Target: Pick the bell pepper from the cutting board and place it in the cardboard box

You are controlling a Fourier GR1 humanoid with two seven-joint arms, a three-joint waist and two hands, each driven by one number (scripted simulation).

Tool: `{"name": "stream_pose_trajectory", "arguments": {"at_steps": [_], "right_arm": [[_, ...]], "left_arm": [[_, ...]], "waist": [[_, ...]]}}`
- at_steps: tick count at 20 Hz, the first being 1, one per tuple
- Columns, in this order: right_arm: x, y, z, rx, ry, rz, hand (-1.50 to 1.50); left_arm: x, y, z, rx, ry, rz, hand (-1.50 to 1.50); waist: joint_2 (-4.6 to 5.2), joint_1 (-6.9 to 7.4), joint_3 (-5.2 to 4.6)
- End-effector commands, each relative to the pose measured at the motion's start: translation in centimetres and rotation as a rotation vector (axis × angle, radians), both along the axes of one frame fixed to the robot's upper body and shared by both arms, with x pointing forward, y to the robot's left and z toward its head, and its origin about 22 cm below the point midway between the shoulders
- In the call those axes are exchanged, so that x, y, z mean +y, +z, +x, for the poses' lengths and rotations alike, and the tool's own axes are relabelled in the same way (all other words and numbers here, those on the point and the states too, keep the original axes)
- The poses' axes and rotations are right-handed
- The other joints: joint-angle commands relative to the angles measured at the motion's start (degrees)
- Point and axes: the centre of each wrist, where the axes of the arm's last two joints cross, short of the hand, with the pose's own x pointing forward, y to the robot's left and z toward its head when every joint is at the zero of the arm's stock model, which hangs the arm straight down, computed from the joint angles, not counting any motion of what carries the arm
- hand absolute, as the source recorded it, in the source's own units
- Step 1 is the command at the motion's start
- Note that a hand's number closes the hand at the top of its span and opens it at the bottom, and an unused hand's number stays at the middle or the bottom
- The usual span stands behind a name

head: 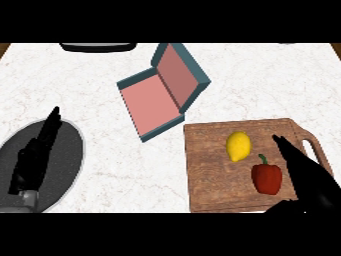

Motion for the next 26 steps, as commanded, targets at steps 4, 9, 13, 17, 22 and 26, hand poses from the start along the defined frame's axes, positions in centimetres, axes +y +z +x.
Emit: {"name": "stream_pose_trajectory", "arguments": {"at_steps": [4, 9, 13, 17, 22, 26], "right_arm": [[-1.5, -0.3, 1.0, 0.05, -0.059, -0.042, -1.5], [1.1, -2.0, 1.8, 0.039, -0.068, -0.037, -1.5], [0.7, -3.1, 2.1, 0.041, -0.062, -0.041, -1.5], [-0.9, -3.3, 1.0, 0.046, -0.072, -0.038, -1.5], [0.3, -3.8, 1.7, 0.044, -0.08, -0.026, -1.5], [0.1, -4.5, 2.0, 0.095, -0.057, -0.045, -1.5]], "left_arm": [[-0.5, -0.6, 0.4, 0.002, -0.001, 0.006, 0.0], [-2.5, -0.4, 0.7, -0.004, -0.01, -0.002, 0.0], [0.7, -0.1, -0.5, -0.012, -0.008, 0.009, 0.0], [1.1, -0.8, -0.9, 0.0, -0.019, 0.008, 0.0], [-0.5, -0.7, -0.8, 0.004, 0.001, 0.011, 0.0], [-2.0, 2.2, -1.3, -0.01, -0.024, -0.007, 0.0]], "waist": [[0.02, -0.02, 0.0], [0.02, 0.05, 0.01], [0.01, 0.2, 0.01], [0.01, 0.03, 0.01], [0.0, 0.05, 0.01], [-0.03, 0.22, 0.02]]}}
